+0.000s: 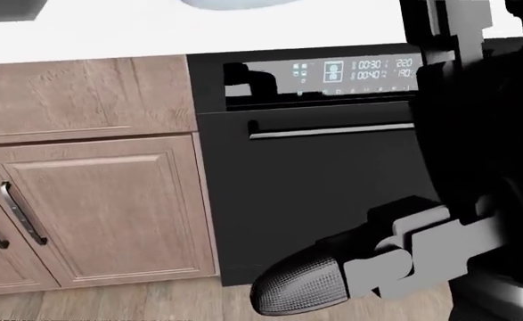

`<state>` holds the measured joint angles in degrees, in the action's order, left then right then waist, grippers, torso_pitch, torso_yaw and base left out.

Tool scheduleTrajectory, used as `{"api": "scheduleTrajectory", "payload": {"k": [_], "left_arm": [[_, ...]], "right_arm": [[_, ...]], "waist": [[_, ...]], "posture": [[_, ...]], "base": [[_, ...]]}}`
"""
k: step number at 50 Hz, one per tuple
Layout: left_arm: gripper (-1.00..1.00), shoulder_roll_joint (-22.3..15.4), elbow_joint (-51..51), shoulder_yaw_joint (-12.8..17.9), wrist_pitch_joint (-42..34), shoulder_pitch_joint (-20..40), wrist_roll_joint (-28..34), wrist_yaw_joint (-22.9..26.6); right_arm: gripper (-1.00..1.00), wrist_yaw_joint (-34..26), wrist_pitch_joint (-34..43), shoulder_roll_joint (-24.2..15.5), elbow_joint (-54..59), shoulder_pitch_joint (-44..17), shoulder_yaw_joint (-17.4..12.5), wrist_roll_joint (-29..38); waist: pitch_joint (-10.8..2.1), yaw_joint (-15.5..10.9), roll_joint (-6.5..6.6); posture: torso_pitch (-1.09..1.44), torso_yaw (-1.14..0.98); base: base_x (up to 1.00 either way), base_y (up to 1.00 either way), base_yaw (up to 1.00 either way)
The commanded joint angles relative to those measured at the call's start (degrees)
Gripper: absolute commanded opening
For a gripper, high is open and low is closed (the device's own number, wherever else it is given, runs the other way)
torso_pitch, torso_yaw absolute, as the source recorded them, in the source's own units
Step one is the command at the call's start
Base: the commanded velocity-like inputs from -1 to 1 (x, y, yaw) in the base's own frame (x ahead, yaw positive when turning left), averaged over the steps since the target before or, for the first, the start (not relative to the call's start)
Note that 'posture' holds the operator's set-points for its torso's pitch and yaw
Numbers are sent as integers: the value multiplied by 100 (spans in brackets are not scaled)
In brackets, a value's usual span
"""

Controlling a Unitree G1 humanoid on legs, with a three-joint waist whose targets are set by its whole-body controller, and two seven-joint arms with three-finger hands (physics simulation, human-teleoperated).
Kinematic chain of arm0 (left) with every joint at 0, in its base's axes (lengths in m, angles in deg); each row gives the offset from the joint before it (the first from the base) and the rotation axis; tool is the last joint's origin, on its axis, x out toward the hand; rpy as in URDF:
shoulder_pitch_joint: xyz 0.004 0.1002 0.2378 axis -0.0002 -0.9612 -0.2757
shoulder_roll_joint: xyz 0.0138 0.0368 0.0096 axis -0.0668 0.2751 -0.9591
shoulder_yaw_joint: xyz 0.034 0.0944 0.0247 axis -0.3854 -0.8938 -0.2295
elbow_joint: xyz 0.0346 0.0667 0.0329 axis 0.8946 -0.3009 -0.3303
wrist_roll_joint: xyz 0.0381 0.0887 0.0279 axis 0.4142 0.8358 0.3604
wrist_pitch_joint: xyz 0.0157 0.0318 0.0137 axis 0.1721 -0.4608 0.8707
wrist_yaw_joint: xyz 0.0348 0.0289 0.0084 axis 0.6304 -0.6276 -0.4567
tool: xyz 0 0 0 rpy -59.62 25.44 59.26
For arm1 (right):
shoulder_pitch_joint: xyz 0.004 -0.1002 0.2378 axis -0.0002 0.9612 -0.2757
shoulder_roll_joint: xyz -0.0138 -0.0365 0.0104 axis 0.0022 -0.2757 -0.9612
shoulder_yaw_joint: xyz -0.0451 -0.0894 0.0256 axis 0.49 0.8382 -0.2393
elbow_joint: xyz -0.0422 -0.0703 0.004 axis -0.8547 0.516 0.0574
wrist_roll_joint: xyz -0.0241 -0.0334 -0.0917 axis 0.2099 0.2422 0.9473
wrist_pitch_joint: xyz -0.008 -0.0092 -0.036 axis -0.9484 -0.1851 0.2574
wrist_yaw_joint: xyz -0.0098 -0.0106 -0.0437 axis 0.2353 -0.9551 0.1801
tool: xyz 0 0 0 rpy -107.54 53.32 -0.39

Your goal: Open the stand mixer head.

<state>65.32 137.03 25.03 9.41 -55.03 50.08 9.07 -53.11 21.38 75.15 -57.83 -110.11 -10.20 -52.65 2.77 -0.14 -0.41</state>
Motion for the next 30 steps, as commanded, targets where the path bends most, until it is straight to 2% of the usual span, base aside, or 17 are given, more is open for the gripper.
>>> {"api": "scheduleTrajectory", "payload": {"k": [1,3,4,5,9,11,12,13,17,20,22,24,25,26,28,29,30], "left_arm": [[100,-4,-59,-3,-6,1,-13,17],[100,-10,-53,-2,-10,9,-22,10],[100,-15,-64,6,-3,11,-22,13],[100,-17,-70,9,2,8,-23,15],[100,-28,-51,15,-4,0,-33,0],[100,-29,-62,15,5,4,-29,3],[100,-30,-59,13,4,3,-30,1],[100,-23,-45,4,3,-9,-23,0],[100,-16,-65,3,10,-3,-6,11],[100,-9,-67,1,17,-13,2,23],[100,-15,-70,13,18,-17,0,22],[100,-23,-65,23,15,-21,-11,17],[100,-24,-67,21,16,-21,-11,20],[100,-31,-67,26,11,-9,-20,13],[100,-34,-67,22,13,-4,-19,6],[100,-32,-63,19,14,-9,-17,7],[100,-29,-64,15,17,-16,-7,15]], "right_arm": [[100,9,2,1,-34,-30,-62,-89],[100,7,-40,-12,-42,-23,-37,-83],[100,6,-68,-19,-31,-16,-14,-30],[100,5,-58,-18,-28,-17,-8,-14],[100,-18,-25,12,-30,-7,-13,12],[100,-51,1,9,-79,3,-2,-70],[100,-62,-27,7,-80,11,8,-65],[100,-47,-37,-10,-53,19,27,33],[100,-42,-16,10,-8,-3,1,82],[100,-76,-54,31,-44,26,6,-46],[100,-51,-87,17,-12,7,20,49],[100,-25,-39,7,43,-9,17,134],[100,-33,-49,6,43,-4,23,148],[100,-28,-48,23,28,4,26,139],[100,-36,-5,52,-18,13,-1,5],[100,-59,-56,42,-38,19,-8,-37],[100,-51,-43,25,-25,18,-8,-28]], "waist": [[-52,-39,-76],[-213,-18,-56],[286,1,8],[342,35,-36],[-7,118,-47],[-50,125,139],[168,177,424],[396,126,323],[62,127,308],[-99,10,68],[419,-51,-114],[364,-100,-316],[-72,-129,-385],[-107,-116,-215],[24,-93,-246],[-168,-49,-208],[244,-18,-94]], "posture": [[0,0],[0,0],[0,0],[0,0],[0,0],[0,0],[0,0],[0,0],[0,0],[0,0],[0,0],[0,0],[0,0],[0,0],[0,0],[0,0],[0,0]], "base": [[0,0,0],[50,0,0],[100,0,0],[100,0,0],[16,0,0],[31,0,0],[100,0,0],[100,0,0],[8,0,0],[22,0,0],[100,0,0],[38,0,0],[0,0,0],[0,0,0],[0,0,0],[83,0,0],[100,0,0]]}}
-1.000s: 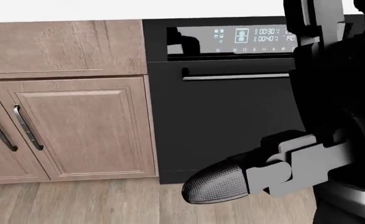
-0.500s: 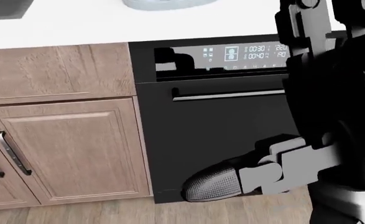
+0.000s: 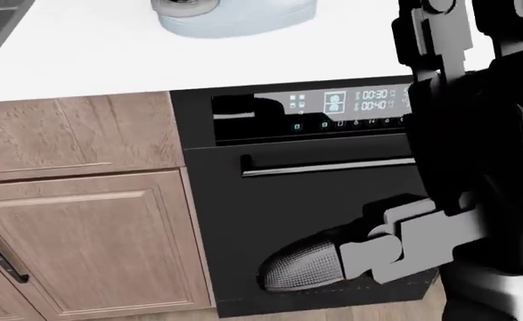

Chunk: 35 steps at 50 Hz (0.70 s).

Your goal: Open the stand mixer head.

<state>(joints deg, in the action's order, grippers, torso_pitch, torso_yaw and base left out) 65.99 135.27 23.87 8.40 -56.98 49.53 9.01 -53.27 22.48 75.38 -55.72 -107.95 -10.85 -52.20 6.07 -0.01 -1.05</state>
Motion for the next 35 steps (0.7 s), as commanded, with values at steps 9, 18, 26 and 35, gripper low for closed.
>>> {"api": "scheduleTrajectory", "payload": {"k": [9,18,26,35], "left_arm": [[100,-95,107,145,128,157,50,39],[100,-102,111,143,119,171,57,29],[100,-103,129,145,101,174,58,19],[100,-116,106,154,113,189,54,21]], "right_arm": [[100,-46,-157,29,-252,-184,70,-93],[100,-51,-127,11,-220,-197,102,48],[100,-24,-158,7,-258,-179,62,-116],[100,-35,-136,11,-273,-199,84,-130]], "waist": [[-665,50,463],[-213,-80,284],[-345,43,274],[-393,89,411]], "posture": [[0,0],[0,0],[0,0],[0,0]], "base": [[26,0,0],[37,0,0],[11,0,0],[33,0,0]]}}
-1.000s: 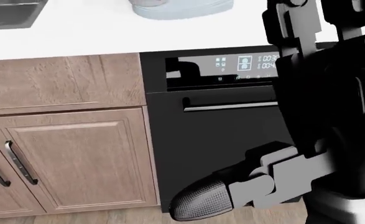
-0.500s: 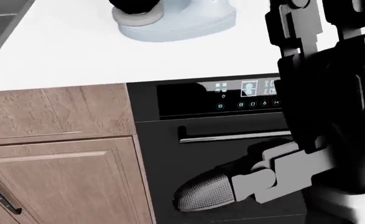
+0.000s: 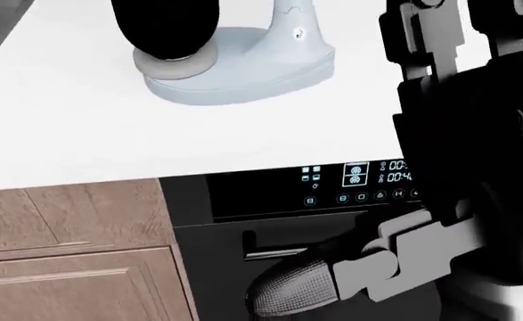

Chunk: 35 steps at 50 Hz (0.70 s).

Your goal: Open the stand mixer head.

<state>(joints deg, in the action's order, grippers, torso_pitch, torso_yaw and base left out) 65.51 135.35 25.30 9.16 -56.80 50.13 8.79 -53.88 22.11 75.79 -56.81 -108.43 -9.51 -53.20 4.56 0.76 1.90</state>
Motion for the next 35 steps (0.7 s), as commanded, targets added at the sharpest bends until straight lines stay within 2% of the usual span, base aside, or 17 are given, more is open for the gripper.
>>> {"api": "scheduleTrajectory", "payload": {"k": [1,4,5,6,7,9,10,11,12,13,15,16,19,22,23,27,35], "left_arm": [[100,-68,97,13,38,166,-7,44],[100,-75,75,31,57,154,-8,60],[100,-79,65,33,61,159,-6,58],[100,-79,63,30,66,157,-2,60],[100,-76,59,26,73,150,3,67],[100,-75,49,26,75,155,1,72],[100,-77,48,27,76,157,2,72],[100,-77,48,29,77,156,-3,70],[100,-76,51,26,79,154,2,70],[100,-77,53,28,78,154,2,67],[100,-88,53,41,78,157,-5,67],[100,-93,48,46,78,160,-7,64],[100,-105,54,56,78,165,-27,54],[100,-101,57,52,93,140,-21,59],[100,-108,61,62,90,143,-30,55],[100,-129,51,73,99,159,-46,46],[100,-126,92,71,68,112,48,40]], "right_arm": [[100,29,-103,-27,-166,-146,-48,-42],[100,22,-91,-50,-132,-149,2,97],[100,24,-104,-38,-108,-156,1,129],[100,17,-105,-37,-99,-159,2,154],[100,8,-101,-37,-97,-156,6,168],[100,7,-84,-2,-120,-158,-25,94],[100,2,-106,12,-149,-157,-34,20],[100,9,-118,-4,-152,-160,-28,35],[100,6,-147,-19,-141,-162,-15,70],[100,11,-126,-29,-125,-163,-4,111],[100,16,-84,-22,-97,-155,25,180],[100,5,-85,-21,-92,-153,30,198],[100,2,-67,0,-106,-149,38,216],[100,-19,-50,1,-102,-151,31,227],[100,-26,-44,14,-124,-151,40,201],[100,-49,-32,31,-151,-140,83,206],[100,-28,18,48,-211,-132,93,194]], "waist": [[111,25,86],[-89,-48,54],[40,-14,41],[-248,26,116],[-307,-14,71],[-216,-33,-171],[-288,-55,-355],[-422,-21,-176],[12,8,-164],[169,56,-233],[52,64,-215],[-107,72,-281],[-65,98,-234],[-126,73,207],[-147,72,-35],[-235,-38,-195],[-360,-56,-124]], "posture": [[0,0],[0,0],[0,0],[0,0],[0,0],[0,0],[0,0],[0,0],[0,0],[0,0],[0,0],[0,0],[0,0],[0,0],[0,0],[0,0],[0,0]], "base": [[100,0,0],[93,0,0],[0,0,0],[0,0,0],[0,0,0],[0,0,0],[5,0,0],[67,0,0],[100,0,0],[100,0,0],[20,0,0],[0,0,0],[0,0,0],[0,0,0],[0,0,0],[0,0,0],[0,0,0]]}}
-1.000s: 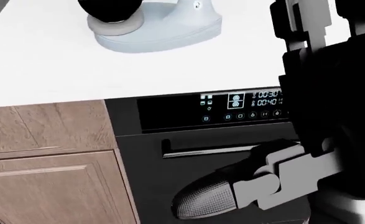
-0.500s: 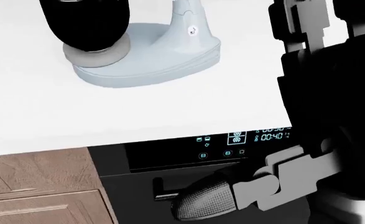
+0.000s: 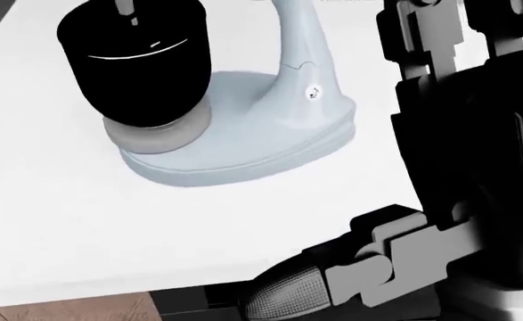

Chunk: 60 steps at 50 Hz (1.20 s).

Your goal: Open the stand mixer head.

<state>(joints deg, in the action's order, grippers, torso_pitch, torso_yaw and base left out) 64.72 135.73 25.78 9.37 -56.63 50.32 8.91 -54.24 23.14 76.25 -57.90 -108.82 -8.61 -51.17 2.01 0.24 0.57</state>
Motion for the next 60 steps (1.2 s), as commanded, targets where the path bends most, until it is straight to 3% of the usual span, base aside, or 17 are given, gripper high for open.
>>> {"api": "scheduleTrajectory", "payload": {"k": [1,12,16,30,45,50,60], "left_arm": [[100,-46,52,17,47,91,60,44],[100,-73,4,49,33,64,-2,-25],[100,-42,-17,72,110,45,-37,-6],[100,-2,-116,28,191,36,68,92],[100,-4,-85,50,233,62,96,45],[100,-21,-74,57,235,77,77,22],[100,-70,-99,79,249,127,38,1]], "right_arm": [[100,6,-80,-1,-106,-100,-7,-16],[100,-14,-109,2,-54,-68,8,-20],[100,-18,-143,5,-26,-32,15,4],[100,4,-192,18,134,-63,-21,-23],[100,-13,-95,8,94,-16,10,-46],[100,140,174,46,28,-127,-127,-316],[100,979,924,-150,-235,-360,-523,-1775]], "waist": [[-107,1,14],[-62,47,26],[-129,58,36],[-585,65,46],[-1294,-45,5],[-1379,-82,-12],[-1406,-122,-35]], "posture": [[0,0],[0,0],[-4,0],[-18,0],[-29,0],[-29,0],[-29,0]], "base": [[0,0,0],[0,0,0],[0,0,0],[0,0,0],[0,0,0],[0,0,0],[0,0,0]]}}
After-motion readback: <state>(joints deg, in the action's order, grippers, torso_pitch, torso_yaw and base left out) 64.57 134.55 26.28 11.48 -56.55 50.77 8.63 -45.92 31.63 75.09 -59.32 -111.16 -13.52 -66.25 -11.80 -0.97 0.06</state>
